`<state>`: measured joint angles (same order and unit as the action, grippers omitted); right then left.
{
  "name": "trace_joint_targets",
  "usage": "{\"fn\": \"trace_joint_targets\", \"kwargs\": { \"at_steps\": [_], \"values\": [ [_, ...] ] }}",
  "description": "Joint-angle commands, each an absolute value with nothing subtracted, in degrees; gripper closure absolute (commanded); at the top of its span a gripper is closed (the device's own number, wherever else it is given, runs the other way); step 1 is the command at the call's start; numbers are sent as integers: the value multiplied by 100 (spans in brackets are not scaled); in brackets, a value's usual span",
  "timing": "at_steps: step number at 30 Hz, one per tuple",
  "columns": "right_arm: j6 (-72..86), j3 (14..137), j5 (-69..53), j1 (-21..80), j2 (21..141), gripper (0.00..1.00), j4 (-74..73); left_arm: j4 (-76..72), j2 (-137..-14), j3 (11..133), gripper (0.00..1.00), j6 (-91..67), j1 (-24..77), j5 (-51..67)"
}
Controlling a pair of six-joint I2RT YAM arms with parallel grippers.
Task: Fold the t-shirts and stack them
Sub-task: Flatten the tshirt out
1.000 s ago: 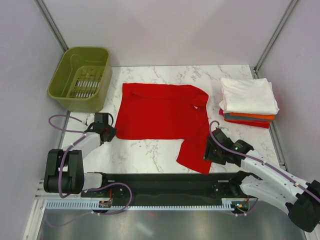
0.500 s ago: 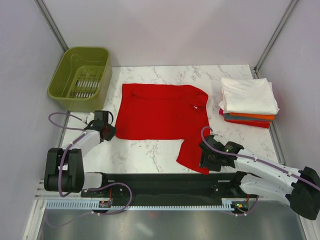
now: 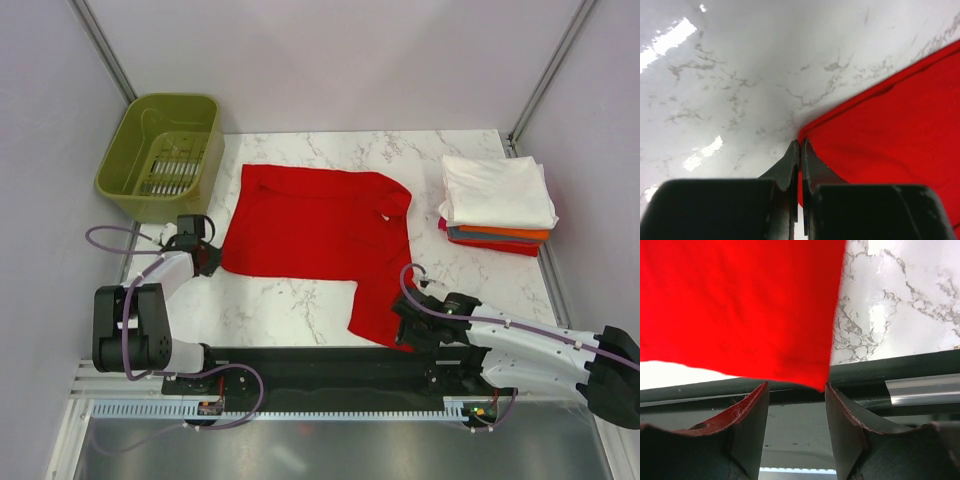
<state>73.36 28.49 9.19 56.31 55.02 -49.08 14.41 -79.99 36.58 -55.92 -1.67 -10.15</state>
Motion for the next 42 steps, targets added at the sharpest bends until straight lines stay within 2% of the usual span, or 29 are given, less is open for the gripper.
{"fn": "trace_joint_targets", "kwargs": {
  "at_steps": [1,18,21,22,23,24,25,29,31,36,39,42],
  "values": [
    [7602,2892,1116,5748,5677,44,-4790,1362,-7954,3779,98,-5652,-395,-1134],
    [7699,2522,1520,5836,6046,48,-3955,1327,-7848,3709,98,-5607,-404,-1178],
    [7699,2584,1599,5827,6091,60,-3894,1327,-7822,3727,98,-5581,-404,-1116],
    [7691,2636,1626,5836,6047,73,-3894,1336,-7814,3718,98,-5555,-404,-1081],
    [7664,2672,1678,5836,5986,79,-3902,1327,-7787,3718,98,-5546,-396,-1064],
    [7655,2707,1696,5836,5829,94,-3911,1336,-7778,3700,98,-5528,-404,-1046],
    [7664,2794,1705,5836,5740,100,-3955,1336,-7735,3683,98,-5467,-396,-1002],
    [7568,3330,1880,5827,5318,100,-4253,1397,-7621,3656,98,-5282,-396,-940],
    [7349,3785,2371,5784,5151,100,-4385,1415,-7541,3595,98,-5265,-378,-914],
    [6392,4753,3076,5266,5597,100,-4281,1450,-7155,3481,98,-5422,-334,-730],
    [5426,5369,2884,4564,6098,100,-3877,1468,-6997,3498,98,-5598,-316,-554],
    [4371,5965,2076,3423,6503,100,-3096,1485,-6917,3638,98,-5695,-325,-475]
  ]
}}
